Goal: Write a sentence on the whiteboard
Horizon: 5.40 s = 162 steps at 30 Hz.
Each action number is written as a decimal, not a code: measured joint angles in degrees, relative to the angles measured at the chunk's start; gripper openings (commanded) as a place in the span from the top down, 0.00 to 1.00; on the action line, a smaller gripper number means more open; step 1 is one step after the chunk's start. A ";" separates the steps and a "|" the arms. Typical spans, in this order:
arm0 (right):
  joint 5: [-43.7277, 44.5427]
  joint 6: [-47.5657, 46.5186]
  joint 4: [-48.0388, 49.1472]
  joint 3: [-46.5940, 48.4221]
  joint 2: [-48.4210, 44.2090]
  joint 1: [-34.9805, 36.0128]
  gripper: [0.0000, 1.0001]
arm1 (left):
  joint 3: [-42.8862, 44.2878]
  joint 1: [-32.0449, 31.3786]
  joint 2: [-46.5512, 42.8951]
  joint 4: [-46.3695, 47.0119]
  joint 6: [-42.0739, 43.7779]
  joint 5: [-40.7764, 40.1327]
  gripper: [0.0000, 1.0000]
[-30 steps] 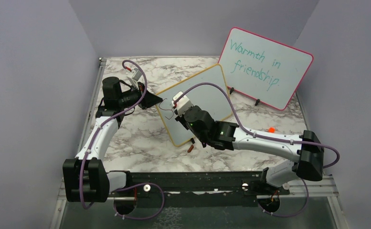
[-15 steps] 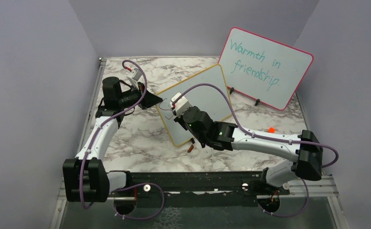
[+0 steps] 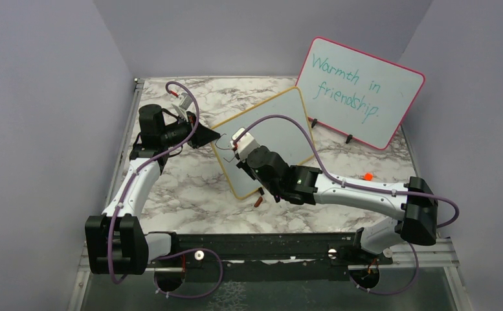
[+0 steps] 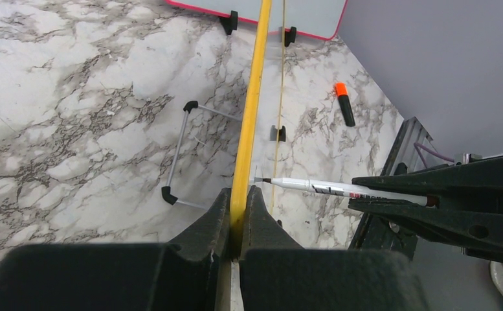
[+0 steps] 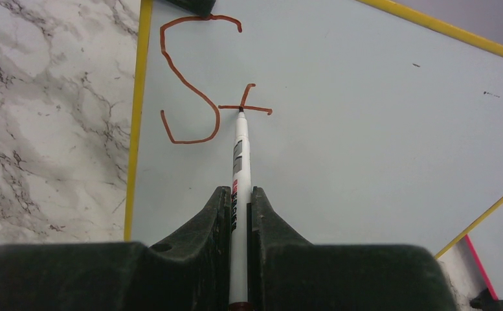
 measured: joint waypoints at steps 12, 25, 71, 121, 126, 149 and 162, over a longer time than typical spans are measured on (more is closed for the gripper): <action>-1.77 1.25 -2.05 -0.02 -0.02 0.00 0.99 | 0.00 0.02 0.11 -0.09 0.02 -0.22 1.00; -3.15 2.27 -3.76 -1.51 -0.87 0.02 0.99 | 0.02 0.02 0.13 -0.11 0.09 -0.22 1.00; 2.32 -1.79 5.42 -5.68 -4.48 -1.33 0.99 | 0.22 -0.02 0.17 -0.17 0.22 0.02 1.00; 0.74 1.51 -0.02 -4.94 -3.43 -2.40 0.99 | 0.33 -0.02 0.28 -0.37 0.35 -0.02 1.00; 0.22 2.25 -1.11 -5.11 -3.61 -2.40 0.99 | 0.33 -0.02 0.28 -0.39 0.37 -0.02 1.00; -1.07 3.15 -3.41 -5.57 -3.87 -2.40 0.99 | 0.44 -0.02 0.39 -0.55 0.44 -0.04 1.00; -0.96 2.64 -2.54 -6.08 -4.17 -2.40 0.99 | 0.68 -0.02 0.48 -0.76 0.44 -0.02 1.00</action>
